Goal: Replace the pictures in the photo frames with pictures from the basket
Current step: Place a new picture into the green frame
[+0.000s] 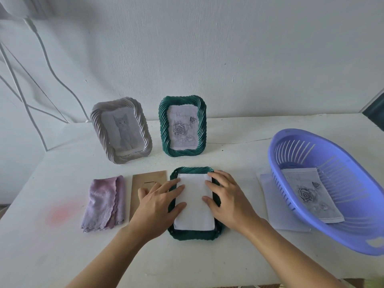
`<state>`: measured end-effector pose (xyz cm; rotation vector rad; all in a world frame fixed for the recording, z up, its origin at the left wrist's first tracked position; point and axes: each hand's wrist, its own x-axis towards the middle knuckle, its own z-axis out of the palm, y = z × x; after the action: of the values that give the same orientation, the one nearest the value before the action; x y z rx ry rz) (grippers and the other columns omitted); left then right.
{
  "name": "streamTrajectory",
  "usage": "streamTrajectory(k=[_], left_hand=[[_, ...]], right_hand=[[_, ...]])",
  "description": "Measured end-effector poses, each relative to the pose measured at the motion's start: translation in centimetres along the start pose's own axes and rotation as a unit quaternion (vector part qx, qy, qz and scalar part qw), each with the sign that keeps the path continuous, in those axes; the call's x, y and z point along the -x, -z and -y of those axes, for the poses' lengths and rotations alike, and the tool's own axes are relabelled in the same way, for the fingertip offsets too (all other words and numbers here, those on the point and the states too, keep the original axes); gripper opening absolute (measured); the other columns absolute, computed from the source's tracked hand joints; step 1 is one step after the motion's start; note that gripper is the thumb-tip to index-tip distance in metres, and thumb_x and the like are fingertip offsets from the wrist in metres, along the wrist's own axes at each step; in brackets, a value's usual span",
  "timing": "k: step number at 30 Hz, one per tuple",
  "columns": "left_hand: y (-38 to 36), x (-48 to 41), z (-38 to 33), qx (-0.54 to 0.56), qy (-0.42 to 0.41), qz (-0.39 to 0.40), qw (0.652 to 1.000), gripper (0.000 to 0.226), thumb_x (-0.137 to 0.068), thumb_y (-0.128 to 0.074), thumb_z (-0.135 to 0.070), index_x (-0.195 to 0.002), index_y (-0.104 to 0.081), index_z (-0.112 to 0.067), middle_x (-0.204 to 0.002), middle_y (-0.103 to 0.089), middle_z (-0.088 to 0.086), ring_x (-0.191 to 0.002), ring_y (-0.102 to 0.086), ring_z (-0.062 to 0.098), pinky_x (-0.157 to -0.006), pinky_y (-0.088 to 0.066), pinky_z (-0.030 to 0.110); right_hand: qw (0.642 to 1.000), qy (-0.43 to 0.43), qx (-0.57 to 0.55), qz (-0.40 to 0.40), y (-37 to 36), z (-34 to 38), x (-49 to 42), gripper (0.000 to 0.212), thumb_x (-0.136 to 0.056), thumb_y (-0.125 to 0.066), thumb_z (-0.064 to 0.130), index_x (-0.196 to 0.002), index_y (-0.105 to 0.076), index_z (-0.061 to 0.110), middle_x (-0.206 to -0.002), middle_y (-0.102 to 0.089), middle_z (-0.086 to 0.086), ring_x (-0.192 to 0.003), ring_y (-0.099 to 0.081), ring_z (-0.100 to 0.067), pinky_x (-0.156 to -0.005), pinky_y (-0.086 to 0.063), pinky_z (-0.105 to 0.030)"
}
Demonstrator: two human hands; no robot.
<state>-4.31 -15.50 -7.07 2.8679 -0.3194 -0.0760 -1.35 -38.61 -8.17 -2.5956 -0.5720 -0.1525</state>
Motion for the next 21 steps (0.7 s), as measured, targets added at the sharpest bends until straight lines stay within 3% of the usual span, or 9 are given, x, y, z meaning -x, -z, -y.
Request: streamTrajectory(k=[6,12,18,21], left_hand=[[0.0,0.1,-0.1,-0.004,0.006,-0.014,1.0,0.063,-0.087,-0.028,-0.07,-0.136,-0.056,-0.04,-0.148,-0.045,-0.017,-0.123,-0.05,0.014,-0.089,-0.018,0.039],[0.4,-0.1,0.1,0.006,-0.004,-0.019,1.0,0.064,-0.088,-0.019,-0.068,-0.134,-0.055,-0.043,-0.147,-0.044,-0.02,-0.126,-0.047,0.013,-0.091,-0.018,0.039],[0.4,-0.9,0.0,-0.009,-0.013,-0.043,0.999,0.036,-0.098,-0.048,-0.047,-0.132,-0.057,-0.04,-0.138,-0.05,-0.016,-0.12,-0.047,0.014,-0.087,-0.021,0.039],[0.5,-1.2,-0.4,-0.027,-0.027,-0.044,0.998,0.04,-0.097,-0.045,-0.052,-0.134,-0.055,-0.042,-0.141,-0.05,-0.016,-0.12,-0.044,0.017,-0.087,-0.027,0.043]], right_hand=[[1.0,0.013,-0.007,-0.008,0.2,-0.2,0.3,0.038,-0.092,-0.066,0.036,-0.121,-0.069,0.012,-0.133,-0.059,0.002,-0.134,-0.041,-0.014,-0.109,-0.038,-0.026],[1.0,0.015,-0.026,-0.006,0.2,-0.5,0.5,0.041,-0.091,-0.066,0.04,-0.122,-0.068,0.014,-0.135,-0.056,0.004,-0.135,-0.04,-0.011,-0.11,-0.035,-0.023],[0.999,0.015,-0.03,-0.007,0.2,-0.6,0.4,0.041,-0.089,-0.067,0.04,-0.12,-0.069,0.013,-0.132,-0.057,0.005,-0.133,-0.041,-0.01,-0.107,-0.032,-0.019],[0.999,0.017,-0.031,-0.008,0.4,-0.6,0.3,0.041,-0.088,-0.069,0.039,-0.12,-0.069,0.012,-0.13,-0.058,0.005,-0.131,-0.043,-0.011,-0.106,-0.033,-0.019]])
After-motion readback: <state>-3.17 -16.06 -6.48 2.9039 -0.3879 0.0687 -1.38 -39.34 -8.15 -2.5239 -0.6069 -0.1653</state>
